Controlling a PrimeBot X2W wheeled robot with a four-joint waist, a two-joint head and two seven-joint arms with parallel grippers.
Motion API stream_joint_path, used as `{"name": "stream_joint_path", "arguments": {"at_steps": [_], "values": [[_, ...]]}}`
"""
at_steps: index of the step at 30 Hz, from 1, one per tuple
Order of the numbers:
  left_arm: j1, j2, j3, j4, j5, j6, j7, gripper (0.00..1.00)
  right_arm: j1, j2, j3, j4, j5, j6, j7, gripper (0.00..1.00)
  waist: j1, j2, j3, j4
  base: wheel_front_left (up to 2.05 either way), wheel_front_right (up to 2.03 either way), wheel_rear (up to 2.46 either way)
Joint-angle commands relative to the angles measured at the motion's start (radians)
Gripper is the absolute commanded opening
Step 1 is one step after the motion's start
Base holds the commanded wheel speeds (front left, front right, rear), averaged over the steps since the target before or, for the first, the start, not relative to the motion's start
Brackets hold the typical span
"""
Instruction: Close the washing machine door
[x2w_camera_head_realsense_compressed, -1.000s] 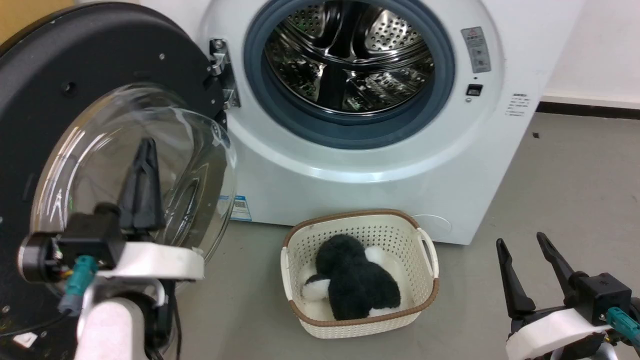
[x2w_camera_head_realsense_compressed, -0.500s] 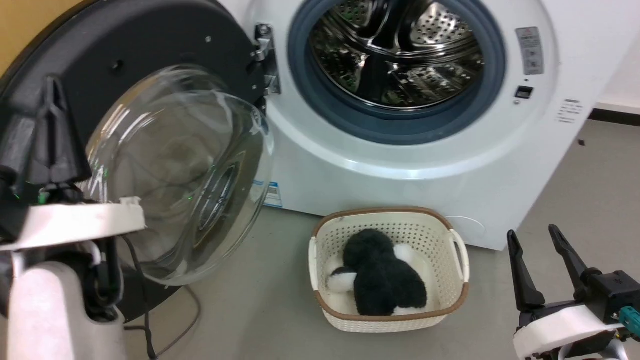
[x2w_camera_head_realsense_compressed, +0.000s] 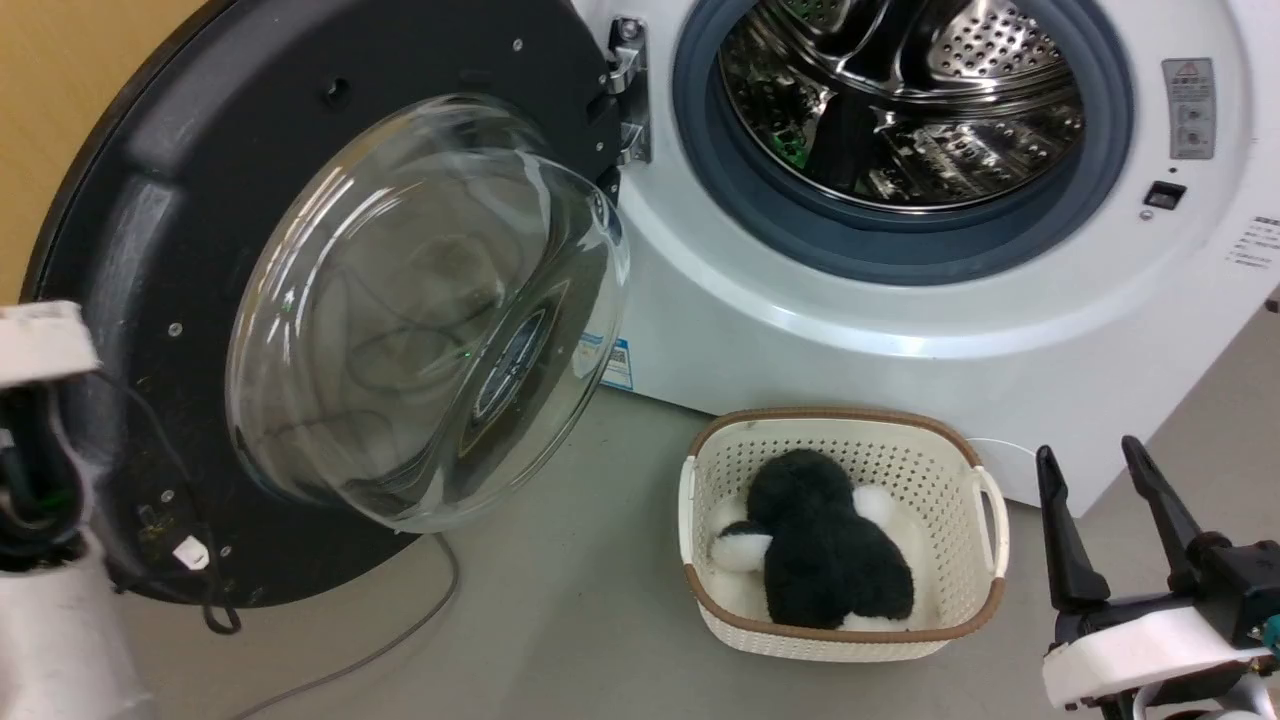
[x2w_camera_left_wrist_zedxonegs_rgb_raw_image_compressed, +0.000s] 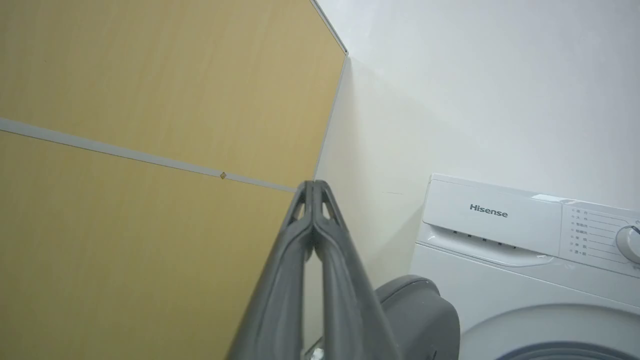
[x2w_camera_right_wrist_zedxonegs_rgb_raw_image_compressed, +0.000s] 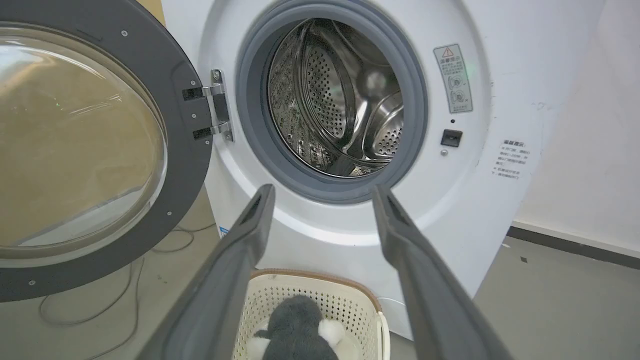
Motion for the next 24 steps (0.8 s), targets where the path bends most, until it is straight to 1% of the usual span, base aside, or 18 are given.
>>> {"name": "stream_joint_path", "arguments": {"at_steps": [1,4,8,10,17,21,24], "values": [[-0.030,0.012,0.021,0.010,-0.023,-0.010,0.005,0.00,-0.021,0.003,-0.005,-0.007,0.002,0.000,-0.010,1.00,-0.0001,0.0000,0.005,0.008,0.00,0.00,0.00],[-0.053,0.028,0.065,0.050,-0.079,-0.006,0.031,0.00,-0.024,0.003,-0.009,-0.008,0.001,0.000,-0.016,1.00,-0.0001,0.0000,0.012,0.020,0.00,0.00,0.00],[-0.083,0.040,0.137,0.118,-0.174,0.013,0.075,0.00,-0.028,0.003,-0.016,-0.009,0.002,0.001,-0.025,1.00,-0.0001,0.0000,0.020,0.034,0.00,0.00,0.00],[-0.097,0.039,0.171,0.158,-0.235,0.029,0.117,0.00,-0.029,0.003,-0.018,-0.009,0.002,0.001,-0.029,1.00,-0.0001,0.0000,0.024,0.041,0.00,0.00,0.00],[-0.119,0.048,0.262,0.262,-0.438,0.044,0.286,0.00,-0.041,0.003,-0.028,-0.013,-0.001,0.001,-0.043,1.00,-0.0001,0.0000,0.044,0.058,0.00,0.00,0.00],[-0.109,0.067,0.302,0.316,-0.533,0.011,0.377,0.00,-0.053,0.004,-0.032,-0.015,-0.005,0.001,-0.052,1.00,-0.0001,0.0000,0.059,0.063,0.00,0.00,0.00],[-0.082,0.084,0.311,0.347,-0.579,-0.019,0.442,0.00,-0.059,0.004,-0.035,-0.017,-0.007,0.001,-0.058,1.00,-0.0001,0.0000,0.069,0.064,0.00,0.00,0.00]]}}
